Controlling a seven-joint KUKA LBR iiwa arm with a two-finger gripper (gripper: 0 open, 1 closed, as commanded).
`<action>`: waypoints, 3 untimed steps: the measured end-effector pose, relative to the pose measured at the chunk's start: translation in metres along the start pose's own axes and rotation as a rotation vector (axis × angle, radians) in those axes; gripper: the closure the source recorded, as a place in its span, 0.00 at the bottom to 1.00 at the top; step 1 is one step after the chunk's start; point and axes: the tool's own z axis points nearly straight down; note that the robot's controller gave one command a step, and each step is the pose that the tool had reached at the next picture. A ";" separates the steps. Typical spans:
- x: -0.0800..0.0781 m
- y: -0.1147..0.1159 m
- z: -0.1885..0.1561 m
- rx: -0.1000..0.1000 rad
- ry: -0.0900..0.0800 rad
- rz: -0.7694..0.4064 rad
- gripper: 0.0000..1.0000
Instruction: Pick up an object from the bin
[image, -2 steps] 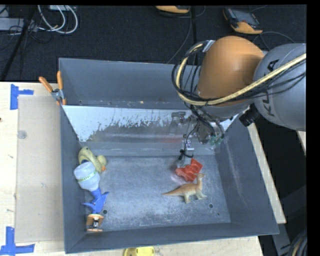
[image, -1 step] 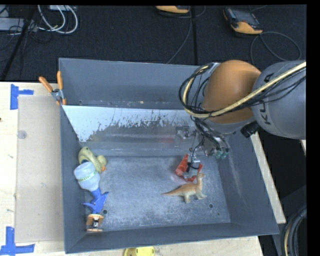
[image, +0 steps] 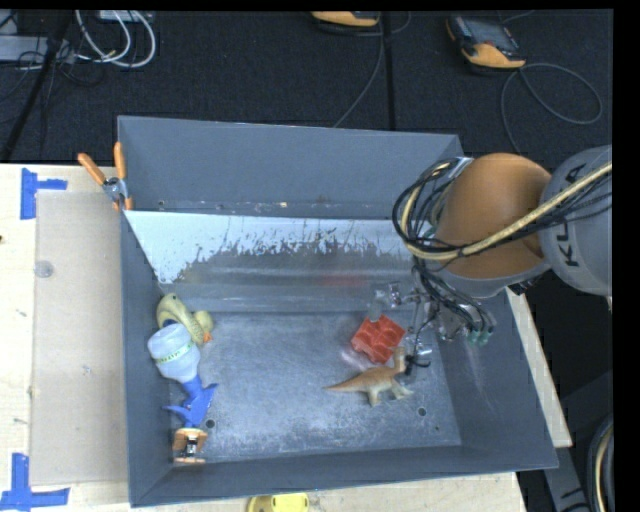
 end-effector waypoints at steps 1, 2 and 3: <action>0.050 -0.014 0.011 0.002 -0.009 -0.130 0.00; 0.009 -0.030 0.050 0.002 -0.007 -0.152 0.00; 0.089 -0.019 0.081 0.012 -0.037 -0.294 1.00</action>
Offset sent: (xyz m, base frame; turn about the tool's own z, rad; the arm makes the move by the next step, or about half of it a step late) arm 0.0499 -0.0353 -0.0873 -0.1724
